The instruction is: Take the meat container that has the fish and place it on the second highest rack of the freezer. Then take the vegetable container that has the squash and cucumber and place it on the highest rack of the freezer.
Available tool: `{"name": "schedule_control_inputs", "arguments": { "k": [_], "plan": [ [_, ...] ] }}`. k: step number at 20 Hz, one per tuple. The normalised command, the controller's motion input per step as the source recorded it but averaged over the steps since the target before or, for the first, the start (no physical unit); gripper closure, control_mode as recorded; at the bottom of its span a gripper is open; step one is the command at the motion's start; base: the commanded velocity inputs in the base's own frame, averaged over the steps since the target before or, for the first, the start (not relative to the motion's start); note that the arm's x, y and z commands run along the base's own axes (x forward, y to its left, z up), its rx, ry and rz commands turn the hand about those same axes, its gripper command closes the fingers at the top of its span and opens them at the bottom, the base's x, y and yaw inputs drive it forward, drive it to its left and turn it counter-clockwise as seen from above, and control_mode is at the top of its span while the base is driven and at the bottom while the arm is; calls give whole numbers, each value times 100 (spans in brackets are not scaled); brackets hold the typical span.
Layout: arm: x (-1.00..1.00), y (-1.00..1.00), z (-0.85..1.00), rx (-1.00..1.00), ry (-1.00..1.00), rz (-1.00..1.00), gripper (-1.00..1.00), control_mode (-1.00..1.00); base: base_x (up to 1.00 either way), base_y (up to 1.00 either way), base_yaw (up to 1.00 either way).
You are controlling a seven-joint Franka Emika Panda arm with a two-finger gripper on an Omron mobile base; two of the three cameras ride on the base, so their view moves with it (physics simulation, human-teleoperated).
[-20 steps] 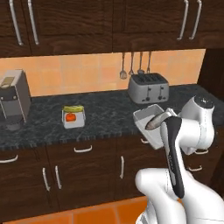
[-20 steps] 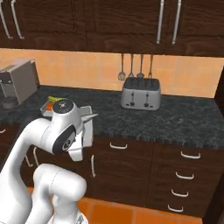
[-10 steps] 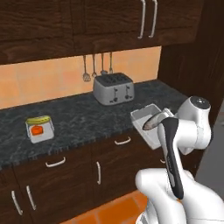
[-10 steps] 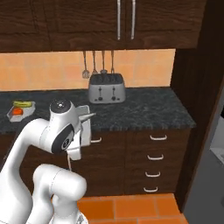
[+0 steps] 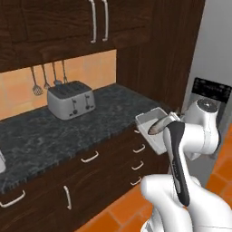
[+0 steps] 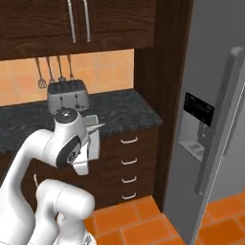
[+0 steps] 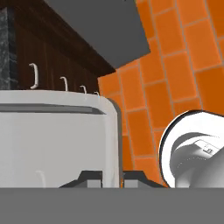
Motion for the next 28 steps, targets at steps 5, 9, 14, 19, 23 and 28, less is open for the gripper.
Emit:
{"name": "schedule_control_inputs", "arguments": {
  "k": [5,9,14,19,23,28],
  "plan": [
    [0,0,0,0,0,0,100,100,0,-57,-42],
    [0,0,0,0,0,0,100,100,0,-57,-46],
    [0,0,0,0,0,0,100,100,0,-52,-50],
    [0,0,0,0,0,0,100,100,0,-49,-54],
    [0,0,0,0,0,0,100,100,6,-46,-55],
    [0,0,0,0,0,0,100,100,14,-39,-51]
  ]
}}
